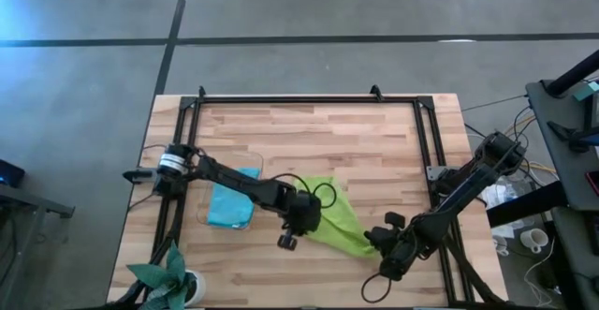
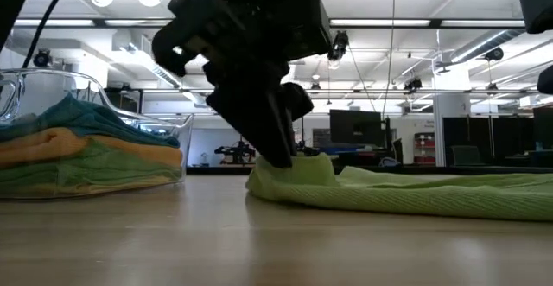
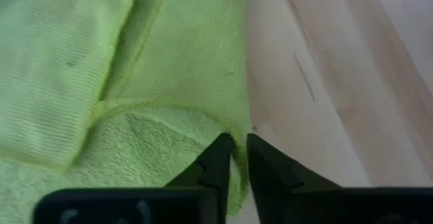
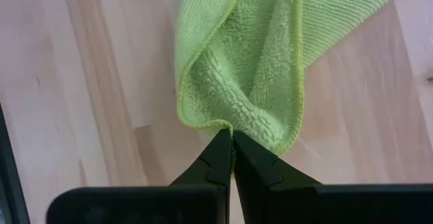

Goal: Fold microfiber towels
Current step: Fold the green microfiber towel on the table

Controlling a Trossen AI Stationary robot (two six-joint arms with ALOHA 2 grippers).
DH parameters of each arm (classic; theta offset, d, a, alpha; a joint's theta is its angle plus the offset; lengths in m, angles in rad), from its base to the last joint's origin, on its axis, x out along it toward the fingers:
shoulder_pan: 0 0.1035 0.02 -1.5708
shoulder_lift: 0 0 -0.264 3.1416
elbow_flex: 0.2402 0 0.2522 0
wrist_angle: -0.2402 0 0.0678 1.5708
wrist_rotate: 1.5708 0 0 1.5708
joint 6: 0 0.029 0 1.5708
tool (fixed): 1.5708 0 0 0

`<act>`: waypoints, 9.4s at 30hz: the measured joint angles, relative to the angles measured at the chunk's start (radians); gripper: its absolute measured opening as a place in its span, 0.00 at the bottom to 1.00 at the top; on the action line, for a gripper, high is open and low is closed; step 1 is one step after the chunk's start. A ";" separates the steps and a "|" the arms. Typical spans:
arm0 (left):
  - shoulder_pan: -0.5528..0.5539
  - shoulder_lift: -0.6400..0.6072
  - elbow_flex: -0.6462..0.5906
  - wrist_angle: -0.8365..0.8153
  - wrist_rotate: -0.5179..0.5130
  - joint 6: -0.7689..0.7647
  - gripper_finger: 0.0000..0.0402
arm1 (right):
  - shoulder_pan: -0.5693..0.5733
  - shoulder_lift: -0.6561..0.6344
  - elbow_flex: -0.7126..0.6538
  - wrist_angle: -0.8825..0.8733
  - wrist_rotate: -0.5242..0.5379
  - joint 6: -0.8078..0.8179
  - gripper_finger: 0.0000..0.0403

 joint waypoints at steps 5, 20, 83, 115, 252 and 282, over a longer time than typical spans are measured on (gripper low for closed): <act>0.004 -0.009 0.006 0.014 -0.099 -0.131 0.25 | 0.001 0.000 0.000 0.001 0.000 0.009 0.02; 0.061 0.003 -0.002 0.029 -0.084 -0.656 0.40 | 0.001 0.000 0.000 0.002 0.002 0.002 0.02; 0.084 -0.246 -0.051 0.162 0.035 -0.812 0.00 | 0.008 -0.085 0.224 -0.517 0.258 -0.161 0.02; -0.076 -0.136 -0.335 0.582 -0.189 -0.035 0.02 | 0.005 -0.125 0.125 -0.312 0.302 -0.066 0.02; 0.337 -0.492 -0.367 0.675 -0.339 0.155 0.00 | -0.498 -0.280 0.239 -0.710 1.014 -0.744 0.02; 0.273 -0.585 -0.188 0.508 -0.318 0.198 0.00 | -0.498 -0.559 0.298 -0.547 0.679 -0.910 0.02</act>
